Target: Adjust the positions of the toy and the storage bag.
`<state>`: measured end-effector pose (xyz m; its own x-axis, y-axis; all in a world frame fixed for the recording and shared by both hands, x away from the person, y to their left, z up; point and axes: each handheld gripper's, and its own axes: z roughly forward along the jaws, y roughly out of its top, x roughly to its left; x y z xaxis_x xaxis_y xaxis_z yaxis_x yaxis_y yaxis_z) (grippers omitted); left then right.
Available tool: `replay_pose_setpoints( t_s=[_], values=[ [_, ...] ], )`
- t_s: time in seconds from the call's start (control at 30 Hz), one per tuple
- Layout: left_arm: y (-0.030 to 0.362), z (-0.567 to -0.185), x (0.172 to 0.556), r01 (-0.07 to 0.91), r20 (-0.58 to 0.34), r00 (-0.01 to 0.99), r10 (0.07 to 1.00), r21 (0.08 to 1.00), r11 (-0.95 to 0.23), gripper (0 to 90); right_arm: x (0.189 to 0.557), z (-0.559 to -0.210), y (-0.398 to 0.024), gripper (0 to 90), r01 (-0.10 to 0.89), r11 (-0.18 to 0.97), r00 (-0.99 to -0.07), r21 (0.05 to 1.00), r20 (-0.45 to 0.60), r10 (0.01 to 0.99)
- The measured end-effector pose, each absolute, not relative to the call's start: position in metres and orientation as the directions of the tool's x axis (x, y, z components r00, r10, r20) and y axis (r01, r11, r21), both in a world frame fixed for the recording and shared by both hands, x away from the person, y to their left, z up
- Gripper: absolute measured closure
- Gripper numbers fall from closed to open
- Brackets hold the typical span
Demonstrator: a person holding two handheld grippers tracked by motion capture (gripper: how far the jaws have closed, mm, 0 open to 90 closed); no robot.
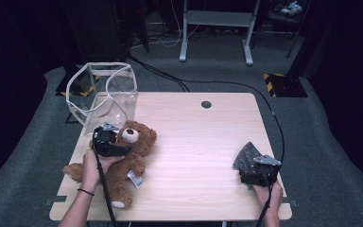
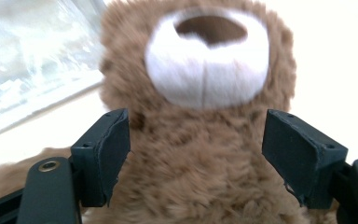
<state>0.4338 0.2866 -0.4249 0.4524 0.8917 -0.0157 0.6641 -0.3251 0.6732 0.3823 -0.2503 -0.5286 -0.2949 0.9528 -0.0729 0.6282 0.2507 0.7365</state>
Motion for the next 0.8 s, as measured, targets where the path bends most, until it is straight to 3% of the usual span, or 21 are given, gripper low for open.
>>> replay_pose_setpoints(
  t_s=[0.8],
  values=[
    [0.305,-0.349,0.483,0.602,0.01,0.376,0.927,0.758,-0.252,16.0,0.383,-0.529,-0.251,1.1,0.626,0.255,-0.297,0.737,-0.077,0.952]
  ],
)
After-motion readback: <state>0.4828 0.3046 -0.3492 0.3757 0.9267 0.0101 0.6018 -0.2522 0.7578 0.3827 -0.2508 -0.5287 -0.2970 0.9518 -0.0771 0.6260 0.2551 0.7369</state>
